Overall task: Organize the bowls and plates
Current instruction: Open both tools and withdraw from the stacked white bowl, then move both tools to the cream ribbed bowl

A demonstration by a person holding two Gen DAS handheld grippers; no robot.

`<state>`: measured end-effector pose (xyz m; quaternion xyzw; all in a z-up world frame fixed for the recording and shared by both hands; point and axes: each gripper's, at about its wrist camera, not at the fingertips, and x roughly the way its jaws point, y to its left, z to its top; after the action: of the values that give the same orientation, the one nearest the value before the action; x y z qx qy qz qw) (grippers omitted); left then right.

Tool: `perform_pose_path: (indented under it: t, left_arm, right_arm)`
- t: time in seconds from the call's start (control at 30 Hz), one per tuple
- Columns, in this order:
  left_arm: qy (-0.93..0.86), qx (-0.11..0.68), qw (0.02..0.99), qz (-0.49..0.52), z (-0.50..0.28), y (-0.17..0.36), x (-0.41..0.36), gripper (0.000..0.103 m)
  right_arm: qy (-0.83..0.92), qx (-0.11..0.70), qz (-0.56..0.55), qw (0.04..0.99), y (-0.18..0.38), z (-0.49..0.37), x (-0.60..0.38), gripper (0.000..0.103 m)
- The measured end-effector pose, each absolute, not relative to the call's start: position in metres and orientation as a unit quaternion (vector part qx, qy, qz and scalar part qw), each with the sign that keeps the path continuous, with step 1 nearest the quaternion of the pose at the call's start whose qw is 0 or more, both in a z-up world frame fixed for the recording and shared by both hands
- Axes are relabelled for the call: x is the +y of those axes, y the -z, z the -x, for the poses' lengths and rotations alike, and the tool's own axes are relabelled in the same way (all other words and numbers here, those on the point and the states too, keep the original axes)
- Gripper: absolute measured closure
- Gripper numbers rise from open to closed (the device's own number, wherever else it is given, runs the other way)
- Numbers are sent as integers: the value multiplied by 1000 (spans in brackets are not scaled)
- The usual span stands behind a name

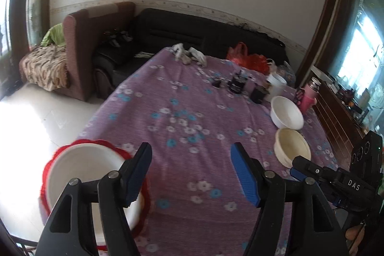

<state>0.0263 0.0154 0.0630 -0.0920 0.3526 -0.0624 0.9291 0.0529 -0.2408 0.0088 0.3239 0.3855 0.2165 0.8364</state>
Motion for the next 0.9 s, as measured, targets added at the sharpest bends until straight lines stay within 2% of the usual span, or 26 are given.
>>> perform_pose_path:
  t: [0.23, 0.5, 0.7, 0.9]
  left_arm:
    - [119, 410, 899, 97, -97, -49, -66, 33]
    - [124, 428, 891, 85, -177, -44, -139, 33]
    - [124, 448, 882, 74, -229, -25, -185, 33]
    - [156, 502, 850, 33, -232, 26, -205, 33]
  right_arm:
    - [-88, 336, -350, 870, -15, -53, -373, 44]
    - [-8, 319, -355, 879, -33, -101, -477, 44]
    - [2, 338, -351, 873, -19, -164, -501, 44]
    - [-39, 413, -376, 828, 24, -178, -513, 44]
